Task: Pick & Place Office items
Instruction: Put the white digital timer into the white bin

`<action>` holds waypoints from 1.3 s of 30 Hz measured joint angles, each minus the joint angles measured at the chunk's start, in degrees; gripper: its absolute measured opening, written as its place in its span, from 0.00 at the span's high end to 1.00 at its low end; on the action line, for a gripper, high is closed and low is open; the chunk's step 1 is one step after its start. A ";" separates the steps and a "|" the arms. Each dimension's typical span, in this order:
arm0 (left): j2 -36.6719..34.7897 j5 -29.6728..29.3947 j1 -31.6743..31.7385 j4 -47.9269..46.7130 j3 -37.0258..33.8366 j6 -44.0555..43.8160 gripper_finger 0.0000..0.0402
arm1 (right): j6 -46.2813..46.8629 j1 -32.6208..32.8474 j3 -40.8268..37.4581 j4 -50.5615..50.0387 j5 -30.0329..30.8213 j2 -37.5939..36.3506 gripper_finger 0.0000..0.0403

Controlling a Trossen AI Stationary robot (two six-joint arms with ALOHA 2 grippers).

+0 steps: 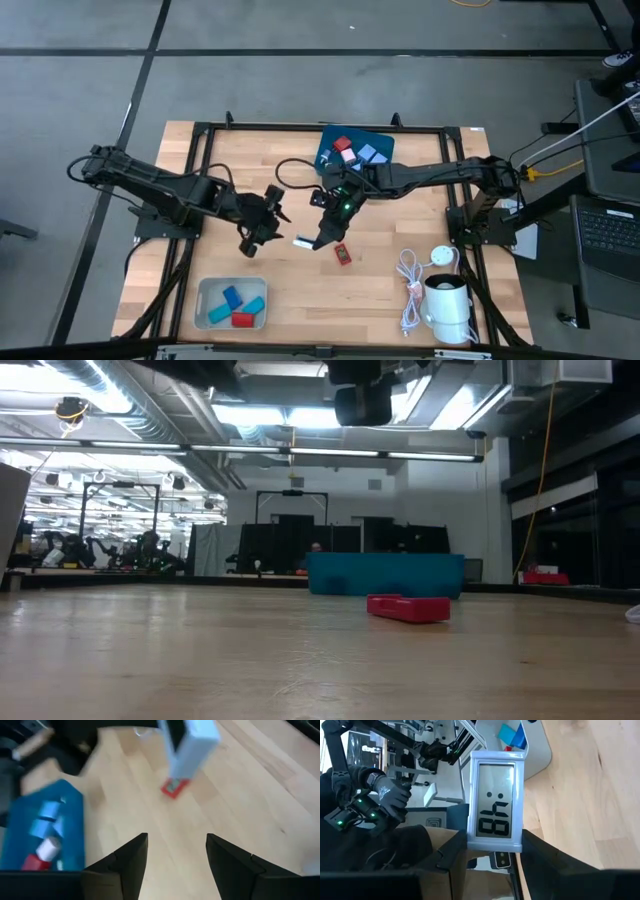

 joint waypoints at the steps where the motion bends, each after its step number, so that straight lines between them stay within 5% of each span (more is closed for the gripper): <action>1: 0.06 0.65 0.00 -0.83 -0.02 -0.23 0.51 | -0.22 -0.17 0.00 -0.03 0.00 0.00 0.63; 24: 3.70 0.48 0.35 14.98 0.02 0.55 0.53 | -1.28 -2.71 0.00 0.04 -1.44 0.00 0.63; 35: 4.94 -0.89 -0.08 14.47 0.02 1.15 0.82 | -0.75 -2.71 -0.02 0.03 -1.77 0.00 0.63; 39: 5.36 -0.93 -0.11 14.52 0.02 0.98 0.84 | -0.26 -2.69 -0.09 -0.02 -2.05 0.00 0.63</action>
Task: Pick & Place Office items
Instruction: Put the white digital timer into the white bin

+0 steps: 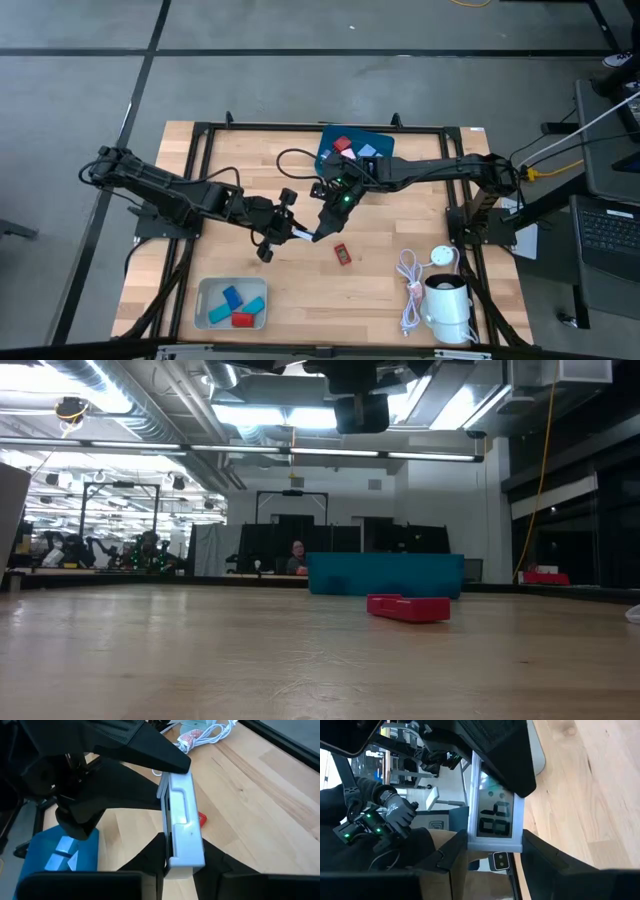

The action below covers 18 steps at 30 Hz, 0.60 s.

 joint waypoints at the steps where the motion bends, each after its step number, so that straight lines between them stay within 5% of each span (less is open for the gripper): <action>1: 0.00 0.00 0.00 0.00 0.00 -0.68 0.84 | 0.00 -0.02 0.00 0.04 -0.08 0.00 0.63; 7: -0.02 -0.11 0.14 -0.34 0.02 -3.11 0.84 | -1.29 -0.04 0.00 0.04 -0.08 0.00 0.60; 14: 0.20 4.30 -1.55 -8.77 -0.09 -15.72 0.86 | -6.30 -0.74 0.09 -5.28 9.05 -0.07 0.31; 18: 0.15 7.00 -4.04 -16.86 -0.09 -20.00 0.86 | -8.22 -1.63 0.09 -7.94 10.31 -0.07 0.24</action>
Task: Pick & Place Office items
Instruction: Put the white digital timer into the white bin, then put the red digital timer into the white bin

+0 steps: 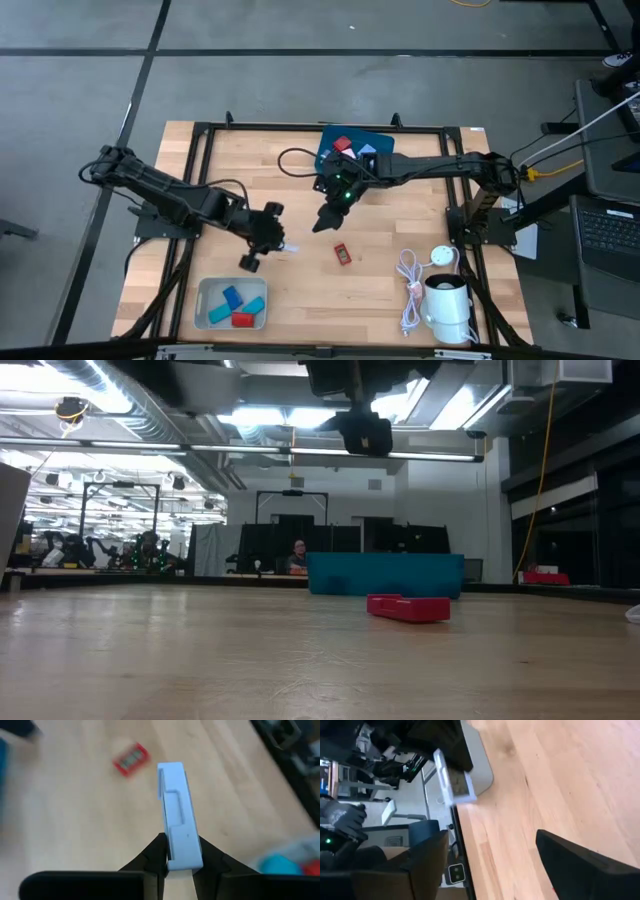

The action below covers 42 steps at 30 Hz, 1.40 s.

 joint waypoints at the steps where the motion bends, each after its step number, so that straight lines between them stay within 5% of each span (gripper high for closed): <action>1: 0.00 1.12 -0.64 -1.11 0.00 -1.37 0.86 | -0.40 -0.22 0.00 -0.09 -0.01 0.00 0.24; 8: 0.00 11.51 -6.95 -7.90 0.00 -16.38 0.86 | -3.31 -1.68 0.00 -0.26 0.38 0.00 0.23; 19: 2.31 17.53 -15.36 -15.12 0.01 -35.38 0.85 | -6.34 -1.73 0.00 -0.24 0.16 0.02 0.30; 26: 8.92 20.74 -16.17 -12.09 0.04 -42.50 0.71 | -7.63 -1.73 0.00 -0.21 -0.04 0.02 0.30; 35: 10.54 18.06 -15.16 -6.38 0.02 -50.66 0.52 | -8.26 -1.38 0.00 -0.21 -1.77 0.02 0.30; 42: 7.83 13.46 -12.48 -5.15 0.04 -47.20 0.42 | -8.21 -1.29 0.00 0.65 -3.51 0.02 0.30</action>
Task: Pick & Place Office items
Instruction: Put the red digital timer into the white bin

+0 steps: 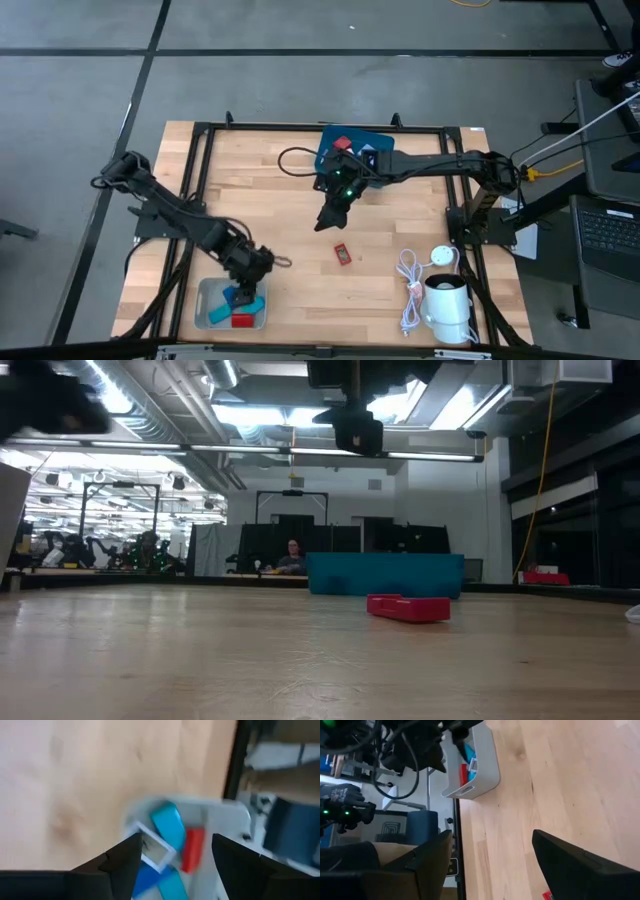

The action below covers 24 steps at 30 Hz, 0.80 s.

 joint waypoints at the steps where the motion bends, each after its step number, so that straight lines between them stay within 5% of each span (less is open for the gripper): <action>1: -0.41 -1.14 0.87 -0.01 0.02 0.89 0.41 | 0.11 0.00 0.00 0.02 0.04 -0.07 0.30; 6: -2.20 -7.63 6.52 -0.14 0.02 7.03 0.41 | 1.74 0.92 0.00 -5.12 7.20 -1.25 0.30; 14: -3.37 -16.53 18.12 -0.20 0.02 16.23 0.41 | 14.12 9.13 0.00 -26.38 34.48 -0.94 0.32; 18: -3.37 -20.63 23.19 -0.19 0.02 20.69 0.41 | 24.58 14.15 0.00 -26.37 36.95 1.77 0.32; 24: -3.67 -16.93 28.59 -2.60 0.02 30.09 0.41 | 35.47 20.65 -0.02 -25.79 34.70 7.62 0.32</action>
